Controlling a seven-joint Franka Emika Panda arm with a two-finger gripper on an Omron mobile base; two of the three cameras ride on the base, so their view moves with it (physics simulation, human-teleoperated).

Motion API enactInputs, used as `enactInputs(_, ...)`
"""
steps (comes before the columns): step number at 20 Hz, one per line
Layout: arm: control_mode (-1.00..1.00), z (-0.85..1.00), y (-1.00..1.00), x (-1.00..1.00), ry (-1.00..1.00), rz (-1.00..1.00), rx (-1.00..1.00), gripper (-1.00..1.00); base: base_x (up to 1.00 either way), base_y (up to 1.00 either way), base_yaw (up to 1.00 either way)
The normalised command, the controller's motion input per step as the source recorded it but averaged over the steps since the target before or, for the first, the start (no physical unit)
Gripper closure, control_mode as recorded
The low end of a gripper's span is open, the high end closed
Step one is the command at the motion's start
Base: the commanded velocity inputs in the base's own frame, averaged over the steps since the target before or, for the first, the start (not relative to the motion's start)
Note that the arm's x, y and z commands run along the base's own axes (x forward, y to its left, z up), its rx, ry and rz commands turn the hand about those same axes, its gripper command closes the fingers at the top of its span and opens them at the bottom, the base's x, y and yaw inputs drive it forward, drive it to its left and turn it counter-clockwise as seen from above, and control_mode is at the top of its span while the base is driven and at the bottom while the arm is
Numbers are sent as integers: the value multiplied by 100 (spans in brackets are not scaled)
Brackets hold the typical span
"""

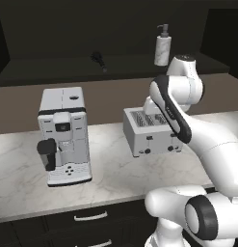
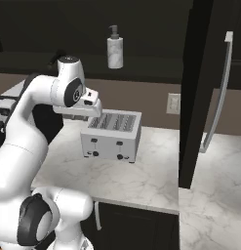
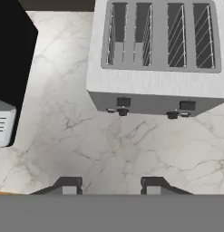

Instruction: Locate and retrieve the dish brush and soap dispenser from the cabinet. Place them next to the sink.

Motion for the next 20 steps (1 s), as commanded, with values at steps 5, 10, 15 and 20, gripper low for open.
enactInputs(5,-100,1,-1,-4,-3,-1,0,-100,0,0,0)
enactInputs(10,-100,23,0,-18,-18,-1,0,-100,0,0,0)
enactInputs(15,-100,33,2,-11,-26,-7,-11,-100,0,0,0)
enactInputs(20,-100,38,0,-2,-29,-14,-16,-100,0,0,0)
